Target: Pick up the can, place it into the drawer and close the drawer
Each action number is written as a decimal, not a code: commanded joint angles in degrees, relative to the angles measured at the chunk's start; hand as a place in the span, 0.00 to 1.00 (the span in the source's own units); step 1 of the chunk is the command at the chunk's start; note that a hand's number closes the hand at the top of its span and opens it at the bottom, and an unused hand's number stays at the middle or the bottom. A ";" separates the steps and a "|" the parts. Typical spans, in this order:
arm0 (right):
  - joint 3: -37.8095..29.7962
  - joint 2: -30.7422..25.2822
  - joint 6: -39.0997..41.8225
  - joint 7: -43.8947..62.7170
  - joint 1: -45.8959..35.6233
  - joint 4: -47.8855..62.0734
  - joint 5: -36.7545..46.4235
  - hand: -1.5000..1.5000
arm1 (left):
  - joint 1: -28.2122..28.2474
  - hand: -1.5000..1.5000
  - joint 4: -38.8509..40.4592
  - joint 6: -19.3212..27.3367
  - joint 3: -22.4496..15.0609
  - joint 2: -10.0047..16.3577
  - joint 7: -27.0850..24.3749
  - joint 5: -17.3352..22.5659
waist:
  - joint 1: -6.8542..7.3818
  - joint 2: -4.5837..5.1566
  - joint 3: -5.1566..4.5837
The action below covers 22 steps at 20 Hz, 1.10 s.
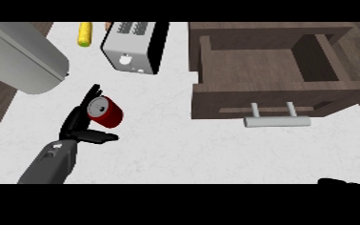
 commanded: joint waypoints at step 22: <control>-1.08 -1.00 -0.93 2.87 -3.02 -1.55 0.70 0.00 | -8.12 1.00 4.89 8.36 4.76 -9.13 -0.97 4.23 | -0.10 0.01 0.01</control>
